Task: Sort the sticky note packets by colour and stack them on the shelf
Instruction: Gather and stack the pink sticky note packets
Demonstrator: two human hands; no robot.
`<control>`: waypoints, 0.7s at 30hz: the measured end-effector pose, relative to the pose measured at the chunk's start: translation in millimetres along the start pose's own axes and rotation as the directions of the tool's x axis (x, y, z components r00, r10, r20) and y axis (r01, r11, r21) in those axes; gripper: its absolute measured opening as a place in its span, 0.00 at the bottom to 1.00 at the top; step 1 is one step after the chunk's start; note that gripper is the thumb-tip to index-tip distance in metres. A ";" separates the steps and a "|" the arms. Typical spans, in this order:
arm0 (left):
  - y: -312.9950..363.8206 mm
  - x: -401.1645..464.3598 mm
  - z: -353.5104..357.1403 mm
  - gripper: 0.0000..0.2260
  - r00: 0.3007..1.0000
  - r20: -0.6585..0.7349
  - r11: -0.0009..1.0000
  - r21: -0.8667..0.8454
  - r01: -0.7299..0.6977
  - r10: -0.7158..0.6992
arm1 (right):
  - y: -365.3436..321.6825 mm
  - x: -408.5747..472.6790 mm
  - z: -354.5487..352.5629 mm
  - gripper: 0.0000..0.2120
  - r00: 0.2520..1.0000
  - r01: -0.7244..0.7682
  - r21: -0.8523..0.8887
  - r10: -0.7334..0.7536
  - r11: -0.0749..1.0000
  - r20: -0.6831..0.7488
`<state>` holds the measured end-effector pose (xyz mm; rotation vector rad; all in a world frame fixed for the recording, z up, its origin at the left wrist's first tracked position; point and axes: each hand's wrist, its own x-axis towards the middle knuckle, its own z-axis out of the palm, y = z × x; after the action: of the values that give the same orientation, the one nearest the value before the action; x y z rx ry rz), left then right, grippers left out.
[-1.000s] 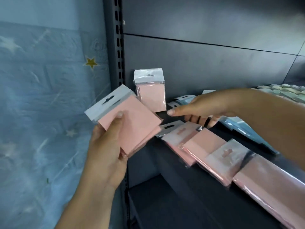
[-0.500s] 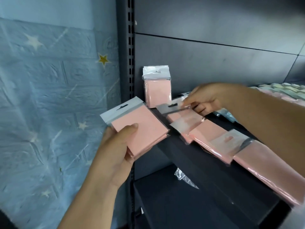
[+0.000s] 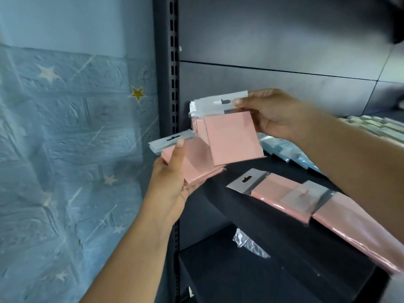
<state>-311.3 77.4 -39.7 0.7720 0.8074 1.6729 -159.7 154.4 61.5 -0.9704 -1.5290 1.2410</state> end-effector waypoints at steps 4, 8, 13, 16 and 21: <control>3.6 -2.0 9.0 0.12 0.994 0.102 0.999 -0.005 0.037 -0.036 | 9.4 5.5 17.9 0.04 0.998 -0.042 -0.076 0.038 0.996 -0.053; 4.3 2.5 14.7 0.03 0.996 0.092 0.998 0.062 0.008 -0.014 | 15.9 6.9 29.4 0.01 0.995 -0.027 -0.118 0.015 0.993 -0.102; 4.2 16.8 21.6 0.18 0.976 0.060 0.972 0.098 -0.214 0.209 | 14.6 -2.9 16.2 0.09 0.998 -0.053 -0.138 0.057 0.989 0.031; -0.2 26.3 21.1 0.17 0.909 0.163 0.839 0.351 -0.417 0.384 | 19.9 -12.9 -2.2 0.08 0.951 -0.139 -0.099 0.161 0.985 0.264; -2.5 36.2 18.1 0.18 0.855 0.443 0.606 0.612 -0.508 0.270 | 33.4 -15.6 -18.6 0.09 0.947 -0.102 -0.230 0.165 0.968 0.276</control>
<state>-303.1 115.4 -28.2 1.8446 1.1341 1.5204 -136.5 150.8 27.5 -1.0794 -1.8849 1.3864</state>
